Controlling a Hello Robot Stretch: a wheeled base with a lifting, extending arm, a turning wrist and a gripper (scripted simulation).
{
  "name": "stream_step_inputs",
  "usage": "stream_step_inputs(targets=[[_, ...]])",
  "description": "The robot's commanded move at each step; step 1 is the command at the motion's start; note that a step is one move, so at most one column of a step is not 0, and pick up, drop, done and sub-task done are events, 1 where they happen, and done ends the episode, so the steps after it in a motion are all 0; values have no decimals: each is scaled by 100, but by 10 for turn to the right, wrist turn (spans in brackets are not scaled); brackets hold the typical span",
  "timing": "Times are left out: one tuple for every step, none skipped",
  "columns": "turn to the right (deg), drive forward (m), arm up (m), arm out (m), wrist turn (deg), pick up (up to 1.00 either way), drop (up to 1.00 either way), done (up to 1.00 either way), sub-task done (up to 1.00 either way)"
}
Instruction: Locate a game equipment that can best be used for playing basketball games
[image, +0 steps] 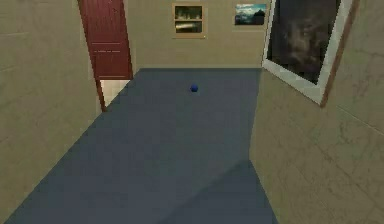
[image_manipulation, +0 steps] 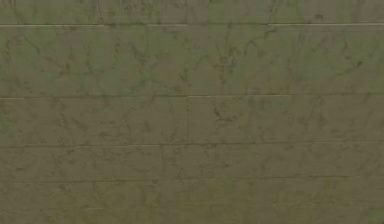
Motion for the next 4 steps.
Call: stream_step_inputs(targets=[[0, 100, 0, 0, 0, 0, 0, 0, 0], [0, 100, 0, 0, 0, 0, 0, 0, 0], [150, 0, 0, 0, 0, 0, 0, 0, 0], [30, 0, 0, 0, 0, 0, 0, 0, 0]])
